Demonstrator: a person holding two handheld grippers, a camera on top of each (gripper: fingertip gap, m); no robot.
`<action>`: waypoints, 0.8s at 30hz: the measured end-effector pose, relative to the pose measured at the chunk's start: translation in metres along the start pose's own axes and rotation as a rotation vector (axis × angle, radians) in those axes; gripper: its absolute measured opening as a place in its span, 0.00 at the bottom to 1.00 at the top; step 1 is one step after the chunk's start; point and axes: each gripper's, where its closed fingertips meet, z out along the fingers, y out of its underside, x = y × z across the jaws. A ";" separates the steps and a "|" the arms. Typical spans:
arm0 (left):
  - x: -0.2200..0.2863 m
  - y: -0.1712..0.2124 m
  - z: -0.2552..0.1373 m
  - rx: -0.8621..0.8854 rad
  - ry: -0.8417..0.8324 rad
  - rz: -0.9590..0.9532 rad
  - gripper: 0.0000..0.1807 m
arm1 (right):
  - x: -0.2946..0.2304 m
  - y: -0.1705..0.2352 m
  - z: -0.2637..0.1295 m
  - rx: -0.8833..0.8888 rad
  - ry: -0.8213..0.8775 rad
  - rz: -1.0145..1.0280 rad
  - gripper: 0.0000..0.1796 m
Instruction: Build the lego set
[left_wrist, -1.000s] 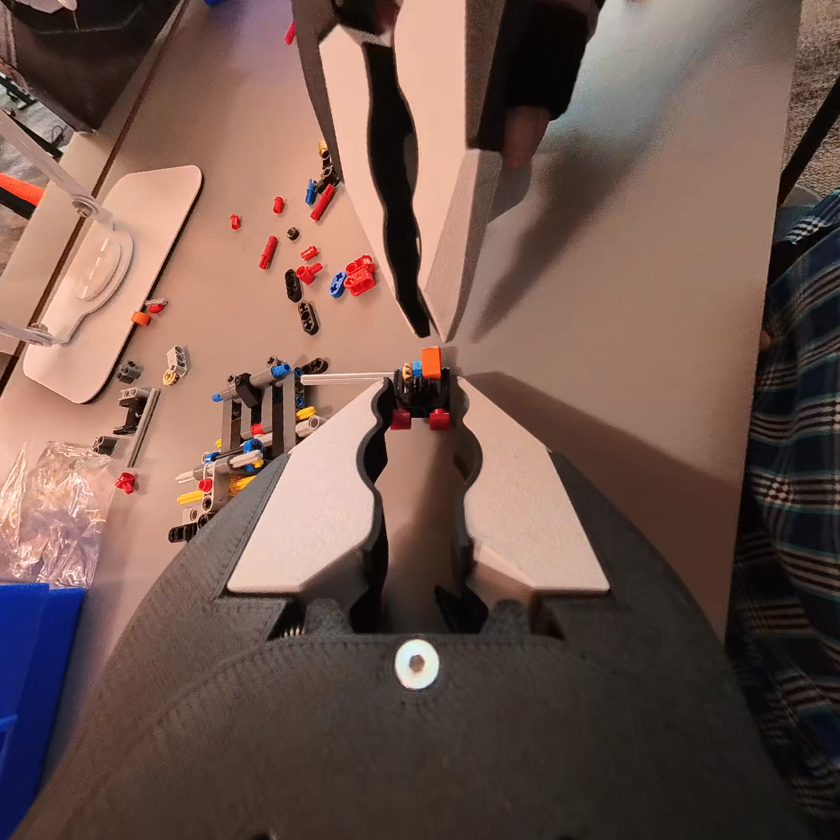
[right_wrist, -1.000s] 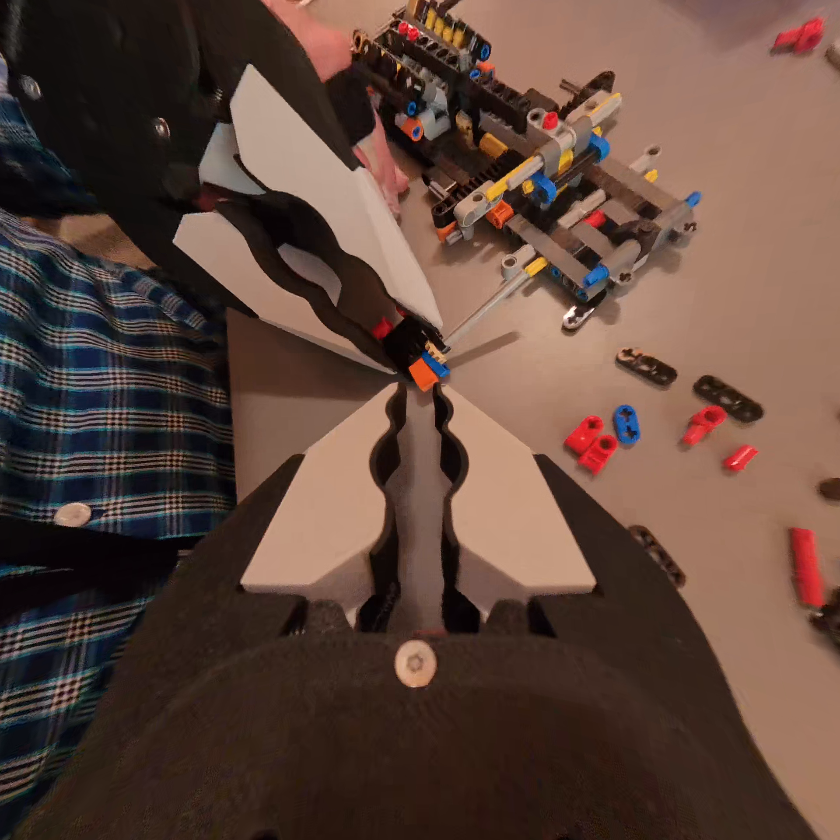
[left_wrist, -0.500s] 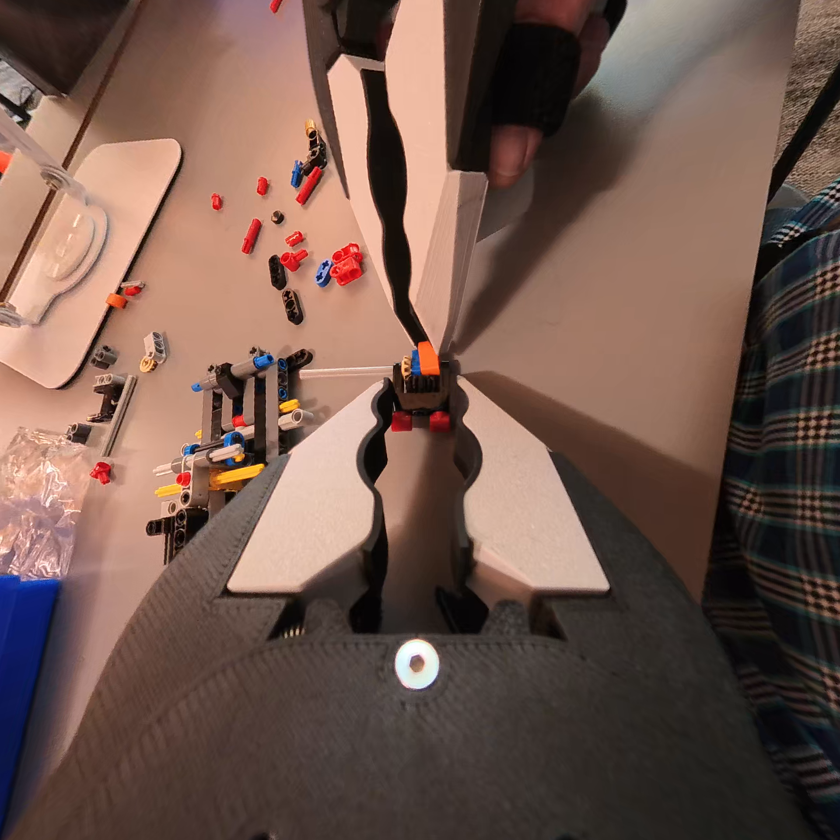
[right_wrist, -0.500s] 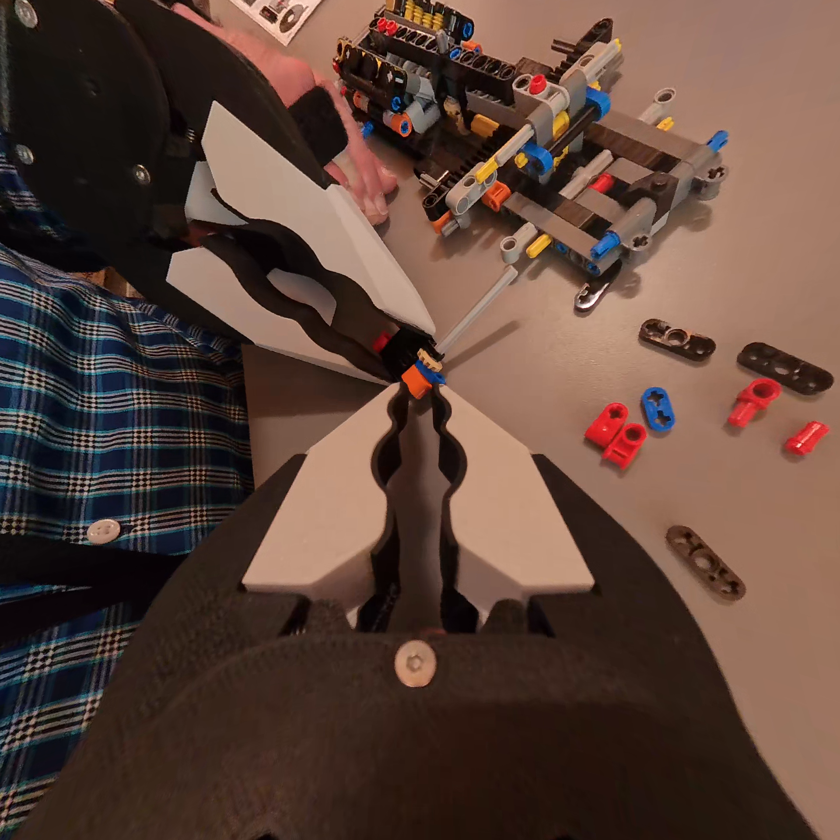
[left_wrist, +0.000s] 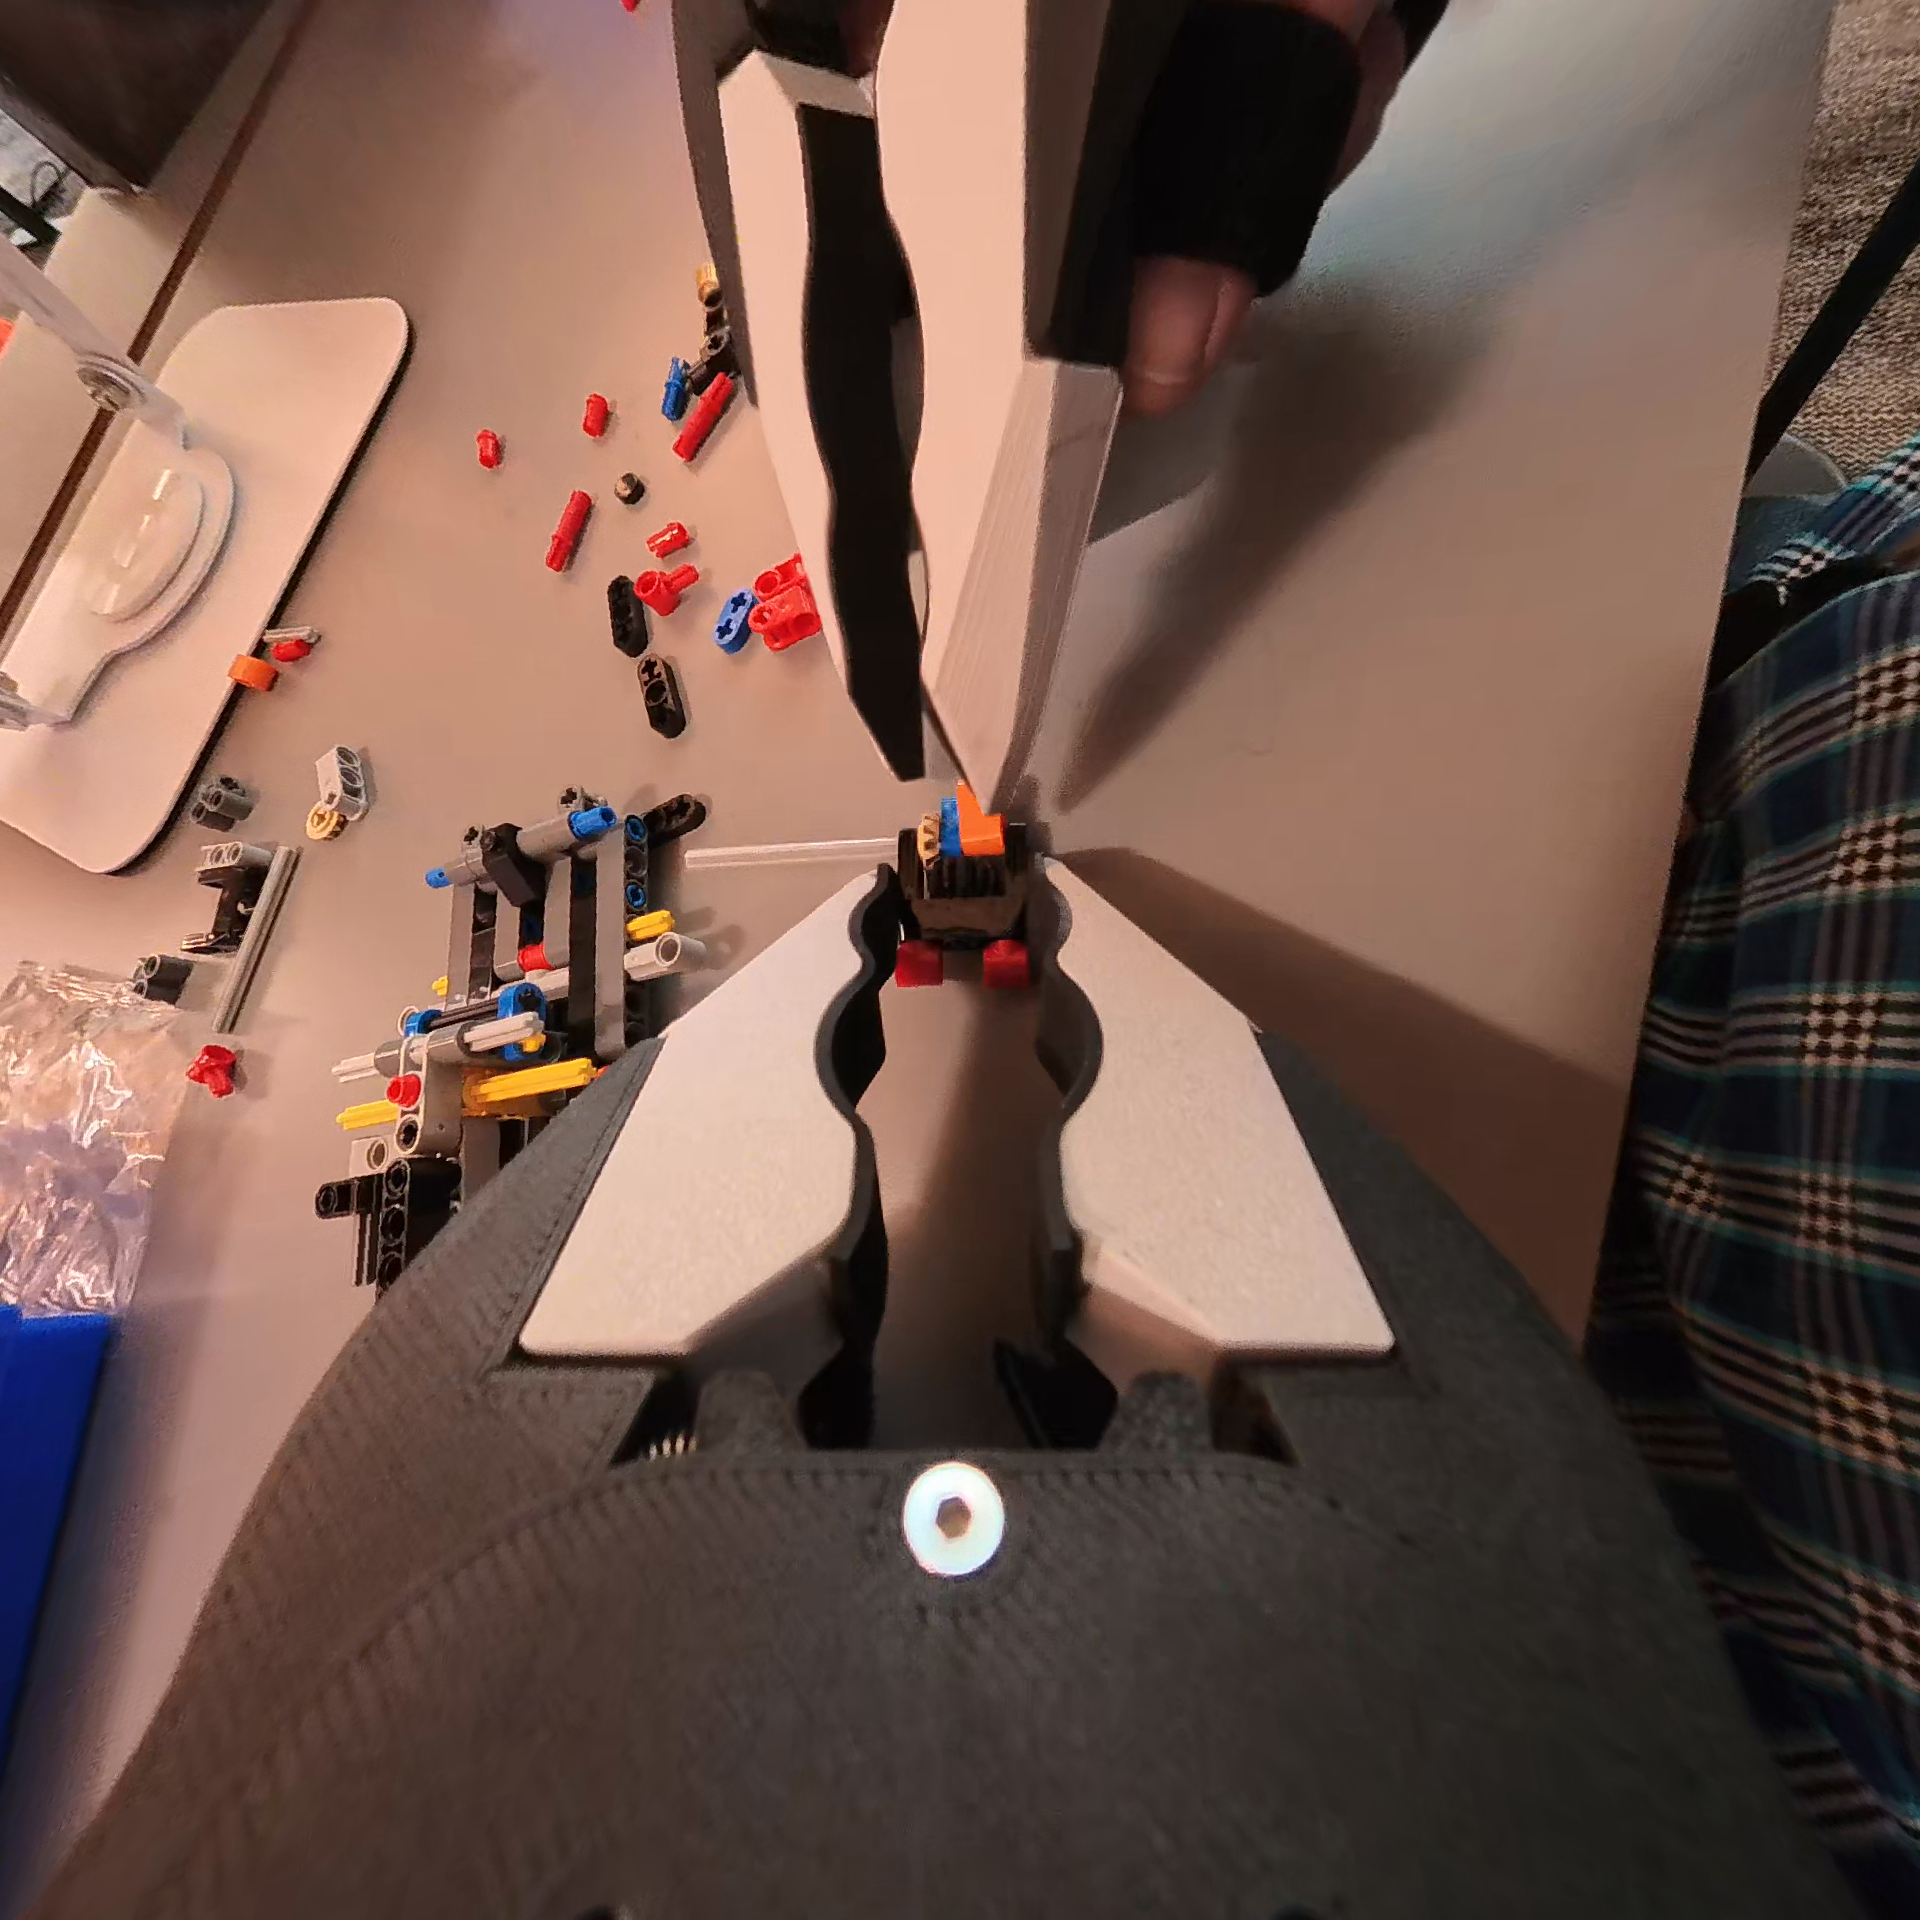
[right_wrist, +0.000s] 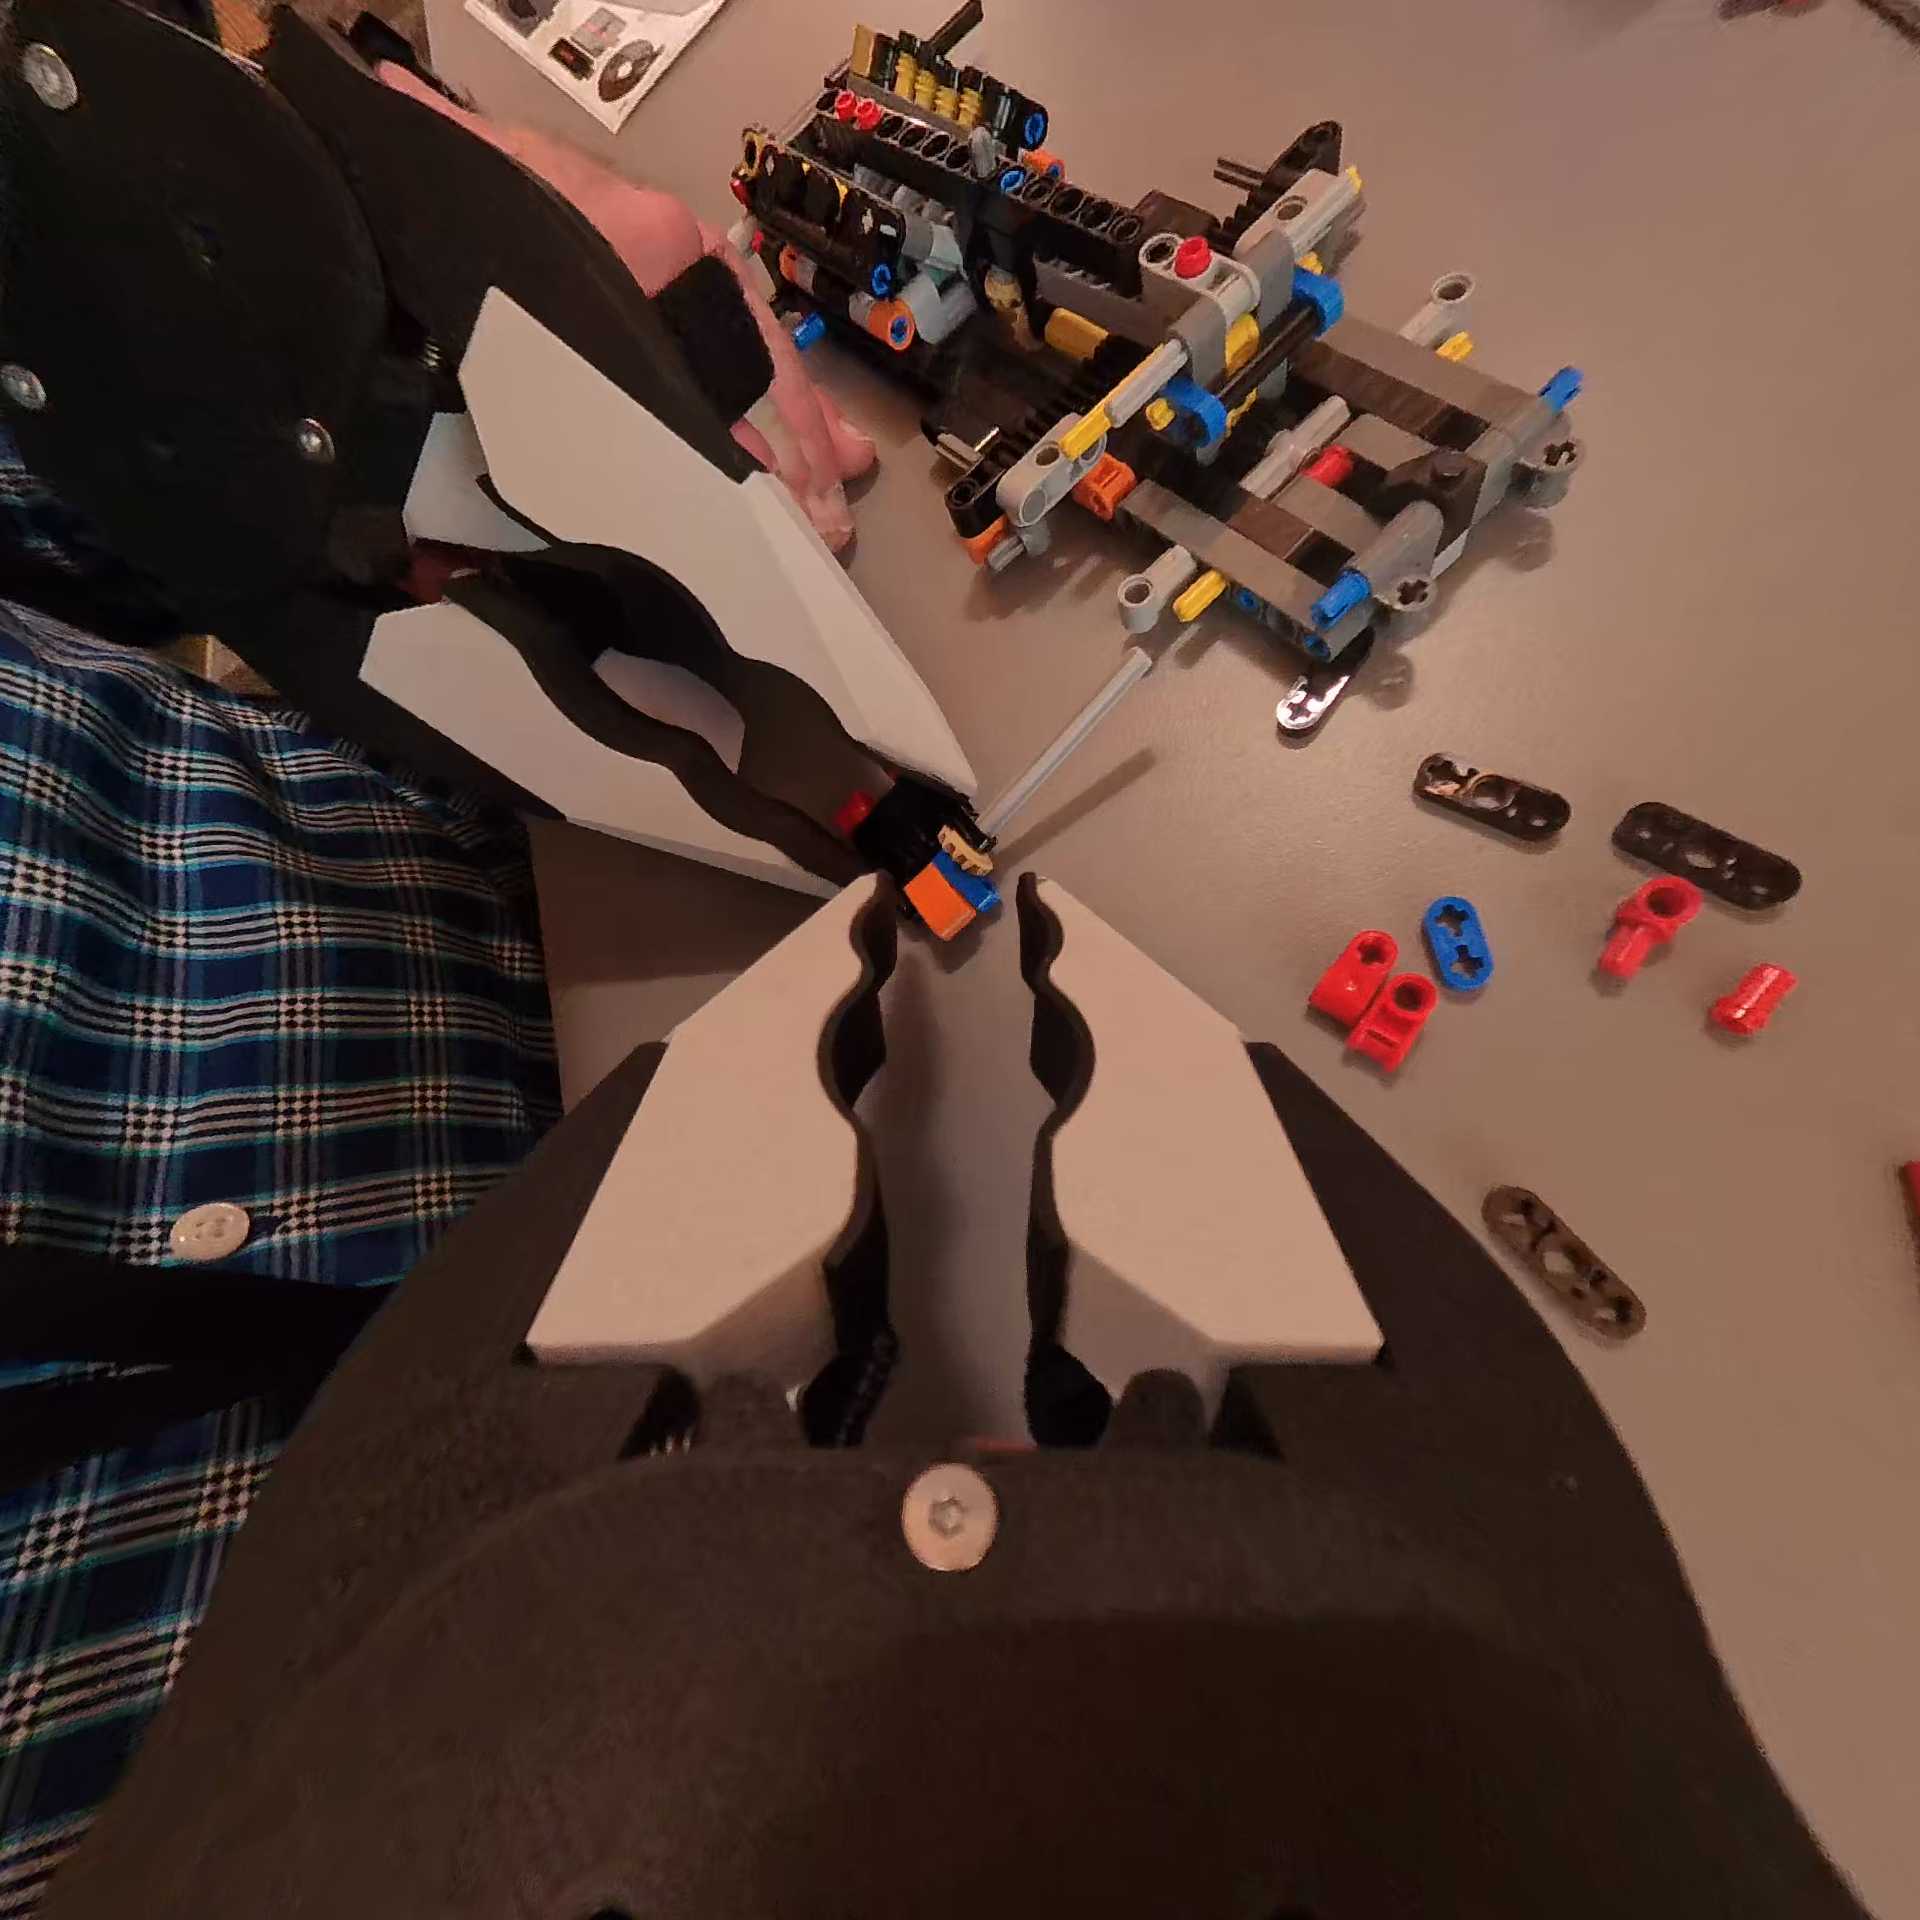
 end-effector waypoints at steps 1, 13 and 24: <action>0.000 0.000 0.000 0.000 0.000 0.000 0.13 | 0.001 0.001 0.002 -0.004 0.004 0.006 0.11; 0.000 0.000 0.002 0.000 0.004 -0.003 0.13 | 0.000 0.004 0.007 0.002 0.010 -0.041 0.06; 0.005 -0.001 0.001 0.019 0.050 0.024 0.13 | 0.007 -0.009 -0.009 0.017 0.045 -0.250 0.26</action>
